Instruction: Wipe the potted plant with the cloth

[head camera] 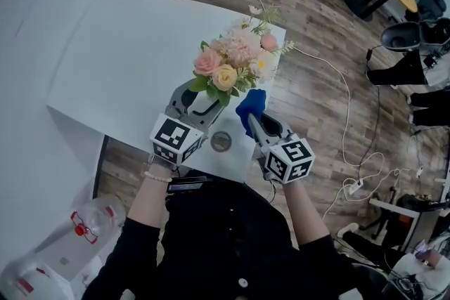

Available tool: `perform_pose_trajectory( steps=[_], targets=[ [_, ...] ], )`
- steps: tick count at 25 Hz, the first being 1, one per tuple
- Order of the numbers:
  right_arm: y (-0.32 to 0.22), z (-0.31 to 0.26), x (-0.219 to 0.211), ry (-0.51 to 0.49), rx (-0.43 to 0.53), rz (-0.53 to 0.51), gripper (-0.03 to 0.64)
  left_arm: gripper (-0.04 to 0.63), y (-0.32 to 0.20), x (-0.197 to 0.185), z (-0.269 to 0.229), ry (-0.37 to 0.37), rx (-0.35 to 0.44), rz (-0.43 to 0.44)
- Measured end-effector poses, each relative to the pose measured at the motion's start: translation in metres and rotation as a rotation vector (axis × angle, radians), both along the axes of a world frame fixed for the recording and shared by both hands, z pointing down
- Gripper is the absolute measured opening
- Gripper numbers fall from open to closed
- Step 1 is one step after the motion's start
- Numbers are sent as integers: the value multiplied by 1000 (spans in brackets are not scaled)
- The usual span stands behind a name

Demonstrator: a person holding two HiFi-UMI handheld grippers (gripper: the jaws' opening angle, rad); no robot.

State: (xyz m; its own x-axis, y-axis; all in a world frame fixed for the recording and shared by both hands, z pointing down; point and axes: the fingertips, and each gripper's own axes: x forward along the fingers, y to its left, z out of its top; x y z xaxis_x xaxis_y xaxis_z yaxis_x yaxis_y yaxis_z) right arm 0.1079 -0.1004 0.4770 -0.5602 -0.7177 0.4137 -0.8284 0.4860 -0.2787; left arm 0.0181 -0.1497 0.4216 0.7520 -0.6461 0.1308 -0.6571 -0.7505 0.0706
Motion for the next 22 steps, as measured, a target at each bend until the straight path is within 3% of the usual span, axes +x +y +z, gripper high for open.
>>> perform_pose_trajectory(
  steps=[8,17,22],
  targets=[
    [-2,-4,4,40,11,11,74,255,7,-8,1,2,-30,10],
    [8,-22,10,69,32,14,74,250,27,-49,5,-101,-29,-56],
    [9,-33,10,88,63,17,74,135,39,-66,-1,-143,-34,-102]
  ],
)
